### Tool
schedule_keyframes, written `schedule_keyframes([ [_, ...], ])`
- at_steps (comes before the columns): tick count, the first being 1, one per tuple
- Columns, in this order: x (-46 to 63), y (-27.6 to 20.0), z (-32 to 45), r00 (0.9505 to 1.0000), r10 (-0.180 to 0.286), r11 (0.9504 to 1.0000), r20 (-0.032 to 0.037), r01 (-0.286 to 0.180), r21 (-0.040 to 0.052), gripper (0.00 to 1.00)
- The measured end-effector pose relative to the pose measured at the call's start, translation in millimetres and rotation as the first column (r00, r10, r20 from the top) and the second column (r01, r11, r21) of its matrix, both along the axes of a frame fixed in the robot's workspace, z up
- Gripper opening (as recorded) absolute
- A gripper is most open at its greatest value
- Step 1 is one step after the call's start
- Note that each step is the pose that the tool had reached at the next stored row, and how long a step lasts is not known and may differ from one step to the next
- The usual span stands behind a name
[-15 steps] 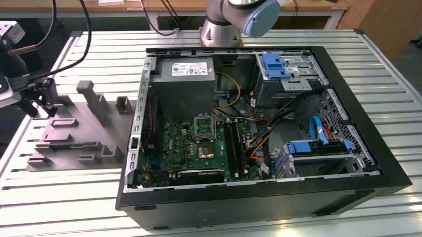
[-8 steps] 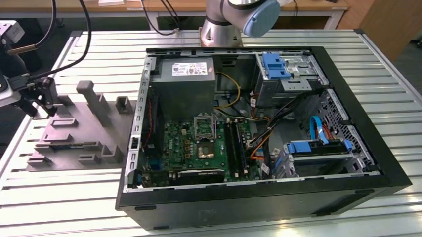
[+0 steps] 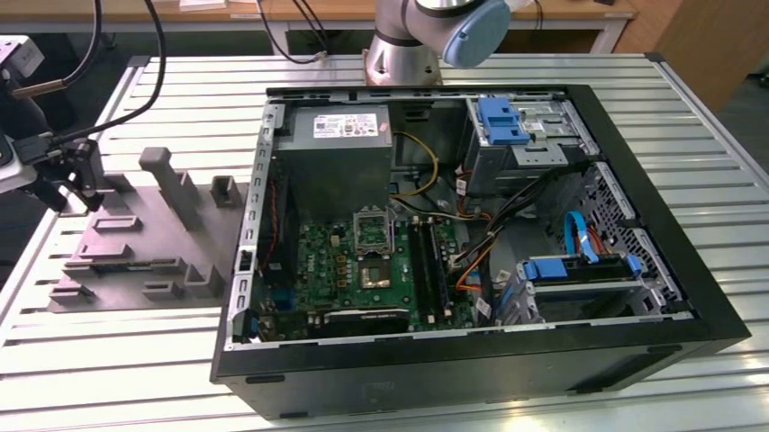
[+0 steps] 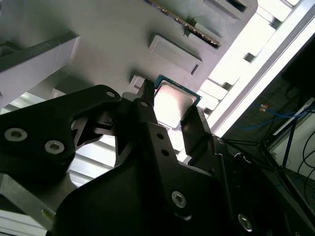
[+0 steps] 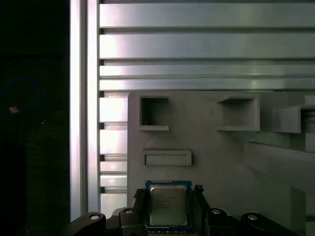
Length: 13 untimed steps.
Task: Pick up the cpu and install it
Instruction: 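Pick up the cpu and move it towards the insertion slot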
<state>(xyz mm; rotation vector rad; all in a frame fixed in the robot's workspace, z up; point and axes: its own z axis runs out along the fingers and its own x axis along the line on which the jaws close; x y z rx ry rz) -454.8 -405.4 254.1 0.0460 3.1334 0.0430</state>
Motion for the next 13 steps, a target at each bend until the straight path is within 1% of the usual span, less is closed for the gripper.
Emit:
schedule_keyframes([
  [13,0.0,0.0,2.9,1.0,0.0,1.0,0.0,0.0,0.0,0.47],
])
